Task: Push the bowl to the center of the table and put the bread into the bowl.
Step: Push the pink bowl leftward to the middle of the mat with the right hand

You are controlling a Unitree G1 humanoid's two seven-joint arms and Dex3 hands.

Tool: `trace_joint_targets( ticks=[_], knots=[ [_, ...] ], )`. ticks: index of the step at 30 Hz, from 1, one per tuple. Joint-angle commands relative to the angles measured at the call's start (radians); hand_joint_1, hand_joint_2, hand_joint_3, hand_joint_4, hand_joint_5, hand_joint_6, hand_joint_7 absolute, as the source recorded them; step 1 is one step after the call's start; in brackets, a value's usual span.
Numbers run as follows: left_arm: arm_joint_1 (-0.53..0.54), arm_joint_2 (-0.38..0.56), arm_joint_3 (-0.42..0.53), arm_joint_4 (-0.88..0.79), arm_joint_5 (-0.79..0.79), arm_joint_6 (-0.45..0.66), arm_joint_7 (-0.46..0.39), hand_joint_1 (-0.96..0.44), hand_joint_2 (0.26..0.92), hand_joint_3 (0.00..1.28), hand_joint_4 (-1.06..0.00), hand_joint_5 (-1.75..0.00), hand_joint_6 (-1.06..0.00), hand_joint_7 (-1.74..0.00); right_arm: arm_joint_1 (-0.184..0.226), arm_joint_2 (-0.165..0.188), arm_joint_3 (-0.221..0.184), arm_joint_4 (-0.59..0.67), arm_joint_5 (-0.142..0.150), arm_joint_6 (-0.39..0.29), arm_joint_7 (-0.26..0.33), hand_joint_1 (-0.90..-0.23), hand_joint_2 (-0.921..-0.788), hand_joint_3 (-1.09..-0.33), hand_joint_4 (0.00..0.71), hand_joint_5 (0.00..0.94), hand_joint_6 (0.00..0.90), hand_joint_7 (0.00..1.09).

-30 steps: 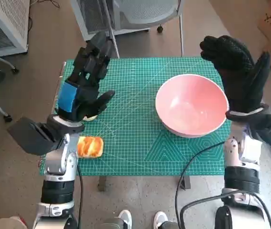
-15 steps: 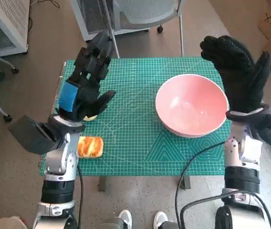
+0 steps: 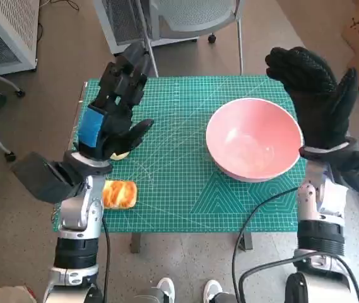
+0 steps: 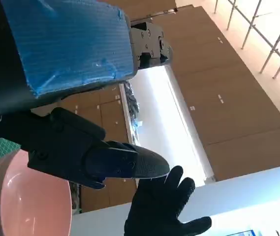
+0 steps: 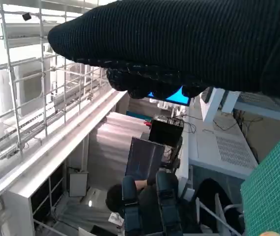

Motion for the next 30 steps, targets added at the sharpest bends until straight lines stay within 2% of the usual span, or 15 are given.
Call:
trace_joint_targets(
  ticks=[1,8,14,20,24,30],
  knots=[
    [-0.013,0.007,-0.005,0.007,0.011,-0.007,-0.001,-0.6,0.921,0.27,0.0,0.0,0.0,-0.34,0.019,-0.001,0.001,0.005,-0.003,0.013,-0.009,-0.646,-0.921,-0.71,0.26,0.0,0.39,0.0],
    [-0.009,0.006,-0.005,0.004,0.012,-0.007,0.001,-0.59,0.918,0.26,0.0,0.0,0.0,-0.34,0.025,-0.004,-0.002,-0.007,0.003,0.022,-0.011,-0.643,-0.921,-0.711,0.26,0.0,0.389,0.0],
    [-0.008,0.003,-0.006,0.011,0.014,-0.015,0.001,-0.59,0.92,0.25,0.0,0.0,0.0,-0.34,0.015,-0.039,-0.03,0.037,0.001,-0.001,-0.005,-0.644,-0.921,-0.717,0.248,0.0,0.385,0.0],
    [-0.004,0.002,-0.005,0.011,0.011,-0.019,0.002,-0.58,0.921,0.25,0.0,0.0,0.0,-0.34,-0.053,-0.104,-0.086,0.253,-0.003,-0.079,0.004,-0.646,-0.921,-0.722,0.233,0.0,0.372,0.0],
    [-0.001,0.001,-0.002,0.01,0.008,-0.021,0.003,-0.57,0.921,0.25,0.0,0.0,0.0,-0.34,-0.104,-0.154,-0.113,0.442,-0.029,-0.123,-0.029,-0.645,-0.921,-0.724,0.219,0.0,0.362,0.0],
    [0.0,-0.002,0.001,0.007,0.004,-0.02,0.005,-0.57,0.921,0.25,0.0,0.0,0.0,-0.34,-0.146,-0.209,-0.13,0.62,-0.064,-0.089,-0.125,-0.631,-0.921,-0.733,0.194,0.0,0.334,0.0]
  ],
)
